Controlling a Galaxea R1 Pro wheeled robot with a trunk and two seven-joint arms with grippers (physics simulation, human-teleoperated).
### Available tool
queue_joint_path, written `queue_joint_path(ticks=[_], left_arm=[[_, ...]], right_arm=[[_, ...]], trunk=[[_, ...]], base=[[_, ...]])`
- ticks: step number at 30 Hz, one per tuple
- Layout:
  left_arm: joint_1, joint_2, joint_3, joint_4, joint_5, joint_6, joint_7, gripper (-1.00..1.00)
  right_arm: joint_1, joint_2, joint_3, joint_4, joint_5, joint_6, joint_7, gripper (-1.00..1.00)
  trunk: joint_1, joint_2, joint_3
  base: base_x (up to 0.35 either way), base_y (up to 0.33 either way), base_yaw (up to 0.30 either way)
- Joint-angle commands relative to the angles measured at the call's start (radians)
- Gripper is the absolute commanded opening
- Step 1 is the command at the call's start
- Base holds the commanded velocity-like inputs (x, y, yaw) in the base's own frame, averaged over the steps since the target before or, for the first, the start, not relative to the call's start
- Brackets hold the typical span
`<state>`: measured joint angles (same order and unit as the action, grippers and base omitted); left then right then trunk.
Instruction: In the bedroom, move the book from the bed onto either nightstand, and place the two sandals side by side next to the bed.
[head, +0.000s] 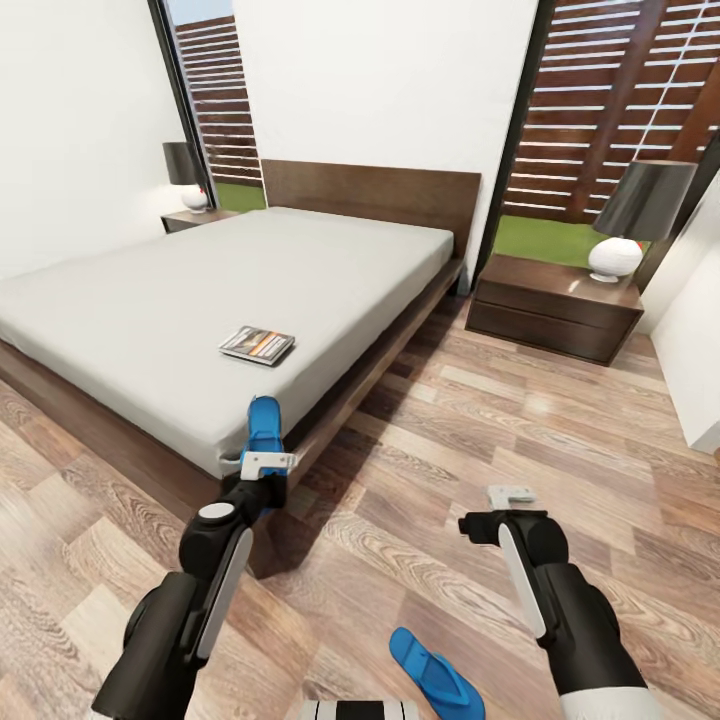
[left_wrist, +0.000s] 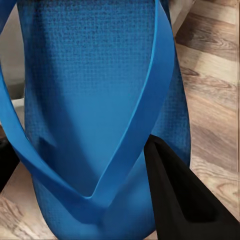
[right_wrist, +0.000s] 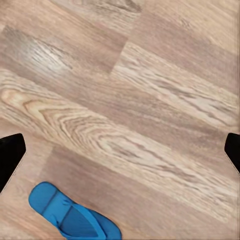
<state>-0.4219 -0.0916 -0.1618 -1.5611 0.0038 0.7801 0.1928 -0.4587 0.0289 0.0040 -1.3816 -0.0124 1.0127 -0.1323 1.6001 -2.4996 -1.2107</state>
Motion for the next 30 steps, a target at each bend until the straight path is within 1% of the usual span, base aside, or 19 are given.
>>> queue_joint_path(ticks=[1,3,7,12,24,25,30], left_arm=[[-0.006,0.001,-0.007,-0.007,-0.003,0.011,0.002,-1.00],[-0.010,0.004,-0.018,-0.006,-0.009,0.021,0.000,-1.00],[-0.007,0.006,-0.018,0.014,-0.011,0.042,-0.004,-1.00],[-0.006,0.004,-0.019,0.015,-0.011,0.068,-0.004,-1.00],[-0.006,0.004,-0.019,0.015,-0.011,0.133,-0.004,-1.00],[-0.006,0.004,-0.019,0.014,-0.011,0.170,-0.004,-1.00],[-0.006,0.005,-0.014,0.008,-0.010,0.171,-0.005,-1.00]], right_arm=[[-0.006,0.000,0.000,-0.007,-0.002,0.010,-0.003,1.00],[-0.018,0.000,0.001,-0.018,0.001,0.021,-0.003,1.00],[-0.026,0.000,0.001,-0.040,0.001,0.028,-0.003,1.00],[-0.026,0.000,0.001,-0.068,-0.001,0.027,-0.003,1.00],[-0.026,0.000,0.002,-0.073,0.002,0.033,-0.004,1.00],[-0.026,0.000,0.002,-0.073,0.002,0.033,-0.004,1.00],[-0.026,0.000,0.000,-0.067,-0.004,0.031,-0.003,1.00]], trunk=[[0.000,0.000,-0.001],[0.000,0.000,-0.001],[0.000,0.000,-0.001],[0.000,0.000,-0.001],[0.000,0.000,-0.001],[0.000,0.000,-0.001],[0.000,0.000,-0.001]], base=[[0.000,0.000,0.000],[0.000,0.000,0.000],[0.000,0.000,0.000],[0.000,0.000,0.000],[0.000,0.000,0.000],[0.000,0.000,0.000],[0.000,0.000,0.000]])
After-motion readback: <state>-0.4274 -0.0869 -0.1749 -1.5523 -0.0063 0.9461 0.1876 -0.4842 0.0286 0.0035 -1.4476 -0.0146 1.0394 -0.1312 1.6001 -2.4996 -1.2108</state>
